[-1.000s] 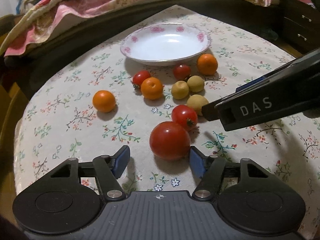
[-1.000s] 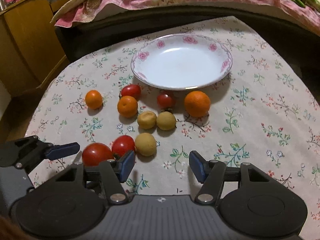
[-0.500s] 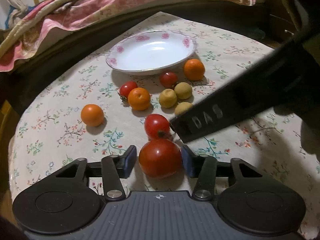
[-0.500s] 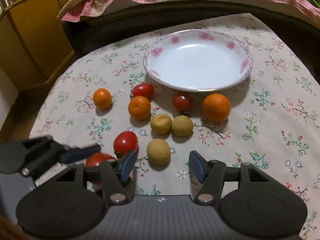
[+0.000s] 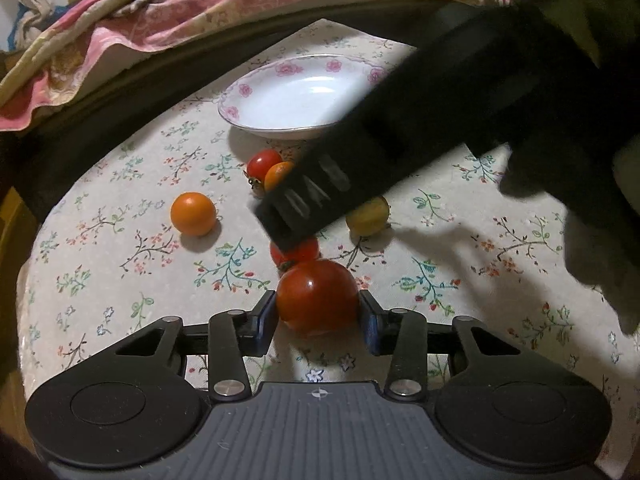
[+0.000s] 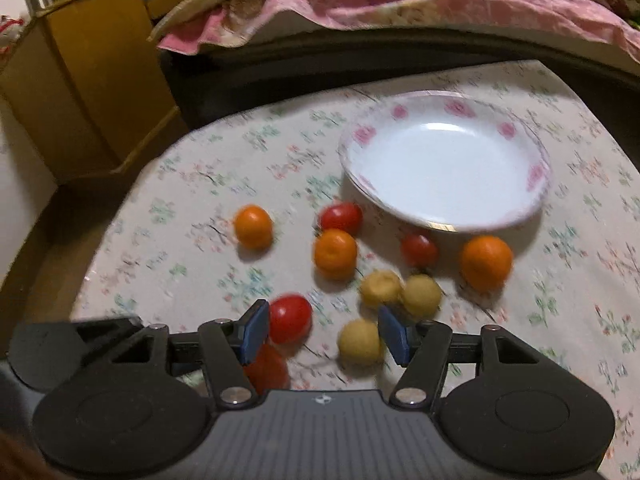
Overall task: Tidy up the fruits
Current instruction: 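Close the left tool on the large red tomato while the right tool grasps the cherry tomato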
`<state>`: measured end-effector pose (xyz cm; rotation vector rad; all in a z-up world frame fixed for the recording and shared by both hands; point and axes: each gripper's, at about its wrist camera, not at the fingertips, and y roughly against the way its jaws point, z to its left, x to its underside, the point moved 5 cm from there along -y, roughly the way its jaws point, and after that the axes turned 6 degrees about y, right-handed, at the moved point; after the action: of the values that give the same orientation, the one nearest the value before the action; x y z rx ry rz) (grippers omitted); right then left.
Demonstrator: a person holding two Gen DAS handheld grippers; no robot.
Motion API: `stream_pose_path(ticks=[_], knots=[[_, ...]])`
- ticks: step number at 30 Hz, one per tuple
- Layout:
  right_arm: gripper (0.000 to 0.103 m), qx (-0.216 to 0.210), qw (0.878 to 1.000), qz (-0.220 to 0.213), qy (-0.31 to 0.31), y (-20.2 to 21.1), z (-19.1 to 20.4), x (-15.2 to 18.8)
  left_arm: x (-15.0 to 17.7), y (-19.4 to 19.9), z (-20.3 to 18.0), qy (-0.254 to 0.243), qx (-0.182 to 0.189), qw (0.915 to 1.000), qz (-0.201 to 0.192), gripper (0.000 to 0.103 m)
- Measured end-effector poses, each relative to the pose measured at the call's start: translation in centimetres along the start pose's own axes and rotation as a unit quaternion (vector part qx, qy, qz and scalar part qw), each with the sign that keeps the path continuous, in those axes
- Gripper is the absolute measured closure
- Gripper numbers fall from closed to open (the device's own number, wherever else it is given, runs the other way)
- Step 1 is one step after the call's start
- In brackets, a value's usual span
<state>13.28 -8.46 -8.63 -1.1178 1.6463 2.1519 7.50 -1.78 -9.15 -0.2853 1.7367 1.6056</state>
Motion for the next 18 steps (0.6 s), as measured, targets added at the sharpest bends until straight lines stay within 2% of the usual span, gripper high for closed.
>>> stream_pose_path(ticks=[3, 5, 8, 12, 18], knots=[[0.048, -0.007, 1.0, 0.005, 0.013, -0.7, 0.9, -0.6, 0.2, 0.2, -0.1, -0.007, 0.0, 1.0, -0.001, 0.052], [0.058, -0.016, 0.999, 0.023, 0.019, -1.7, 1.5, -0.5, 0.3, 0.2, -0.1, -0.008, 0.0, 1.0, -0.002, 0.052], [0.059, -0.023, 0.998, 0.048, 0.022, -3.4, 1.7, 0.1, 0.5, 0.1, 0.0, -0.006, 0.002, 1.0, -0.001, 0.052], [0.068, -0.011, 0.998, 0.044, 0.035, -3.4, 1.8, 0.0, 0.4, 0.0, 0.4, 0.006, 0.007, 1.0, 0.0, 0.052], [0.069, -0.006, 0.998, 0.045, 0.035, -3.2, 1.5, 0.2, -0.1, -0.3, 0.5, 0.009, 0.0, 0.9999, 0.007, 0.052]])
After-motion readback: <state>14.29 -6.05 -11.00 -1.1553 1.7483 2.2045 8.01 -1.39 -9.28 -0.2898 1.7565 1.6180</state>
